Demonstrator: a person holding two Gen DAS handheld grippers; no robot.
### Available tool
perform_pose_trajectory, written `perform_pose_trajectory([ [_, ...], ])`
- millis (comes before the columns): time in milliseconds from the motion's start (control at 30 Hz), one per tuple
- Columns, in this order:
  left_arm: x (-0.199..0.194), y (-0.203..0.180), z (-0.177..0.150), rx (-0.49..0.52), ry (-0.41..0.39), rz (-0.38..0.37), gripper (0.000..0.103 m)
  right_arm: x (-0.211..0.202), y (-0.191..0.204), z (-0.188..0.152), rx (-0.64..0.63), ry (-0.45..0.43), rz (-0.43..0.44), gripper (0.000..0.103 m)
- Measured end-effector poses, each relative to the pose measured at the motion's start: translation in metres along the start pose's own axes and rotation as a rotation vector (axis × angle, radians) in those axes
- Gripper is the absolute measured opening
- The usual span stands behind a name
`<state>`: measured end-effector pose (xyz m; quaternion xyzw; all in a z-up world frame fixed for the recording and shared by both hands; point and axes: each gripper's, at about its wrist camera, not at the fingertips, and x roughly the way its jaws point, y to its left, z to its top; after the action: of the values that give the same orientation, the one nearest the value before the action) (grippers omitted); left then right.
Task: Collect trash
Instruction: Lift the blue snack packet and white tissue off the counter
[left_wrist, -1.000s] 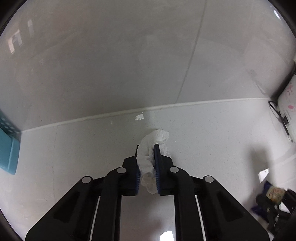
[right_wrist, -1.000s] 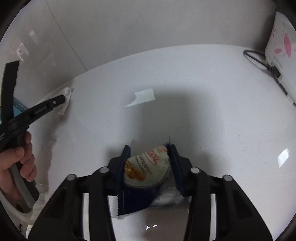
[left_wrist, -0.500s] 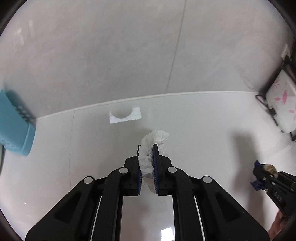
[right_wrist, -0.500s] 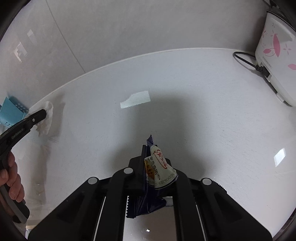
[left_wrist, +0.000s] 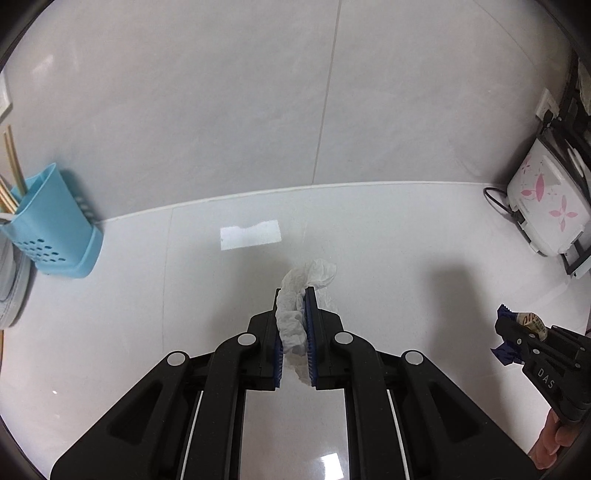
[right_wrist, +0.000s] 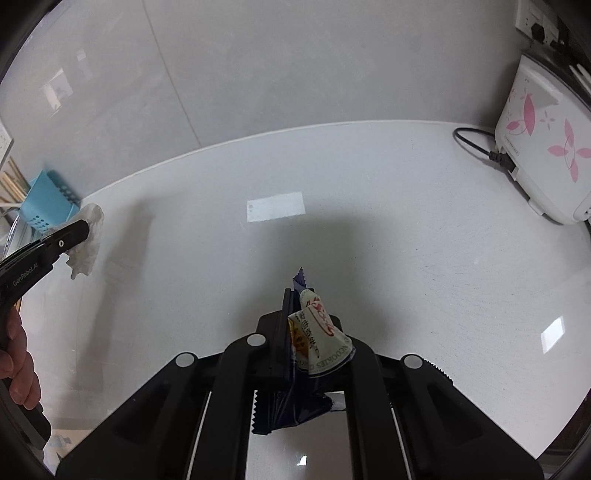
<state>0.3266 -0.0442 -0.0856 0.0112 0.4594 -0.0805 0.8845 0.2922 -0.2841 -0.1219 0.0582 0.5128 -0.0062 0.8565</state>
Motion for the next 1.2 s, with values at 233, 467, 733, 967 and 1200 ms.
perform_pose_trajectory([
  [233,-0.032,-0.008,-0.020,-0.012,-0.015,0.001,0.009,-0.035,0.011,-0.014,-0.034,-0.027,0.011,0.005],
  [467,-0.062,-0.018,-0.041,-0.007,-0.025,0.000,0.009,-0.057,0.017,-0.029,-0.066,-0.044,0.022,0.005],
  [733,-0.089,-0.023,-0.066,-0.028,-0.026,-0.001,0.009,-0.086,0.023,-0.051,-0.092,-0.060,0.037,0.005],
  [967,-0.107,-0.027,-0.089,-0.038,-0.022,0.012,0.009,-0.107,0.022,-0.071,-0.119,-0.075,0.045,0.005],
  [1200,-0.126,-0.032,-0.114,-0.049,-0.022,0.024,0.009,-0.122,0.020,-0.090,-0.148,-0.078,0.057,0.005],
])
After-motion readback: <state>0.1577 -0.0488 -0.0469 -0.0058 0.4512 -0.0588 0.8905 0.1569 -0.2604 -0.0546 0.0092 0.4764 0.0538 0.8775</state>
